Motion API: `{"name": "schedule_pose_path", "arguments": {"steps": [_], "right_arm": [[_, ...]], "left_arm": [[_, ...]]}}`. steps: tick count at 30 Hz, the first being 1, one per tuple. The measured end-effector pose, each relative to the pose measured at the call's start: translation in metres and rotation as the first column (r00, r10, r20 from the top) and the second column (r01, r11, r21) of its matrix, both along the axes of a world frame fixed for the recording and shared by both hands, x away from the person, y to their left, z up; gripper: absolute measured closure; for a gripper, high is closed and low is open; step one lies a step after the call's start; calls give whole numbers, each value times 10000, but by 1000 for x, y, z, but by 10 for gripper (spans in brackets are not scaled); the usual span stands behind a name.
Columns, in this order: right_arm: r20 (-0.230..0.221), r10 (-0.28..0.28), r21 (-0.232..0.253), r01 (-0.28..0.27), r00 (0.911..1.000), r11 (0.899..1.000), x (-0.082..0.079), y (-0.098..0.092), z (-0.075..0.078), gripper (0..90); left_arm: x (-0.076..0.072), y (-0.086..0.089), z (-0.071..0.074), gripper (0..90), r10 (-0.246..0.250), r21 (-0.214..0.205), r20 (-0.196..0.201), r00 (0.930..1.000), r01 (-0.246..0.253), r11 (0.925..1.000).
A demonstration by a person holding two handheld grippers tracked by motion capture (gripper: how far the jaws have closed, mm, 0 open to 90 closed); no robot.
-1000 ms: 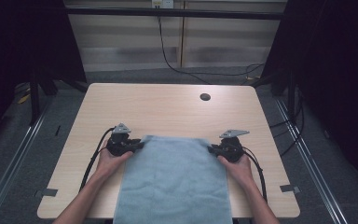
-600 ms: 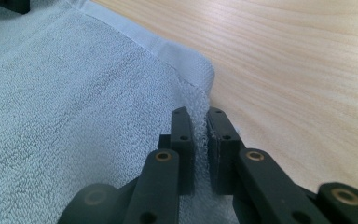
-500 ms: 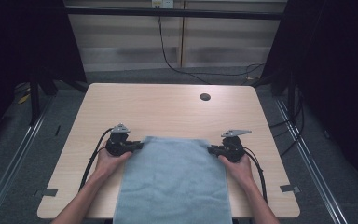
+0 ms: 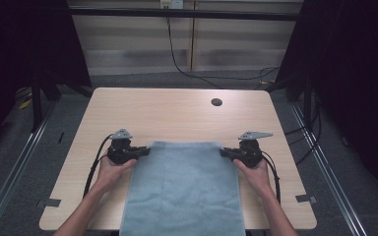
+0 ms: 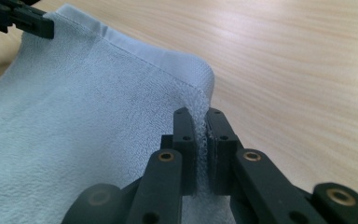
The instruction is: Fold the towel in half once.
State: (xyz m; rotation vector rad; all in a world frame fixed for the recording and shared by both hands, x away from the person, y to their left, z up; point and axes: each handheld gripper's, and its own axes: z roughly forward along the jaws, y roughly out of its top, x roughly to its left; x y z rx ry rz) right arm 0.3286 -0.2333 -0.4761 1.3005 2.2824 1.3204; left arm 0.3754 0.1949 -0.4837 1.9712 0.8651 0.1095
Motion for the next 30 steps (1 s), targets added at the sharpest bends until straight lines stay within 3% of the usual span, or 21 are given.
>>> {"name": "schedule_pose_path", "arguments": {"steps": [5,8,12,17,22,30], "right_arm": [[369,38,460,-55,9993,9989,1,-3,20,846],[634,81,452,-110,9980,9989,5,-2,35,847],[1019,34,607,-97,9948,9981,11,0,57,848],[1281,83,716,-176,9917,9973,23,4,76,849],[1459,128,696,-231,9892,9973,36,5,89,850],[1746,-331,940,168,9841,9954,54,-5,116,853]], "left_arm": [[0,5,15,846,184,-162,190,9997,-181,9997],[1,7,25,846,292,-336,408,9987,-278,9990],[8,12,47,844,505,-606,689,9963,-463,9971],[16,11,74,843,452,-867,1148,9924,-353,9956],[27,6,89,843,570,-797,1322,9896,-467,9957],[49,2,110,845,878,-727,1532,9843,-774,9943]]}}
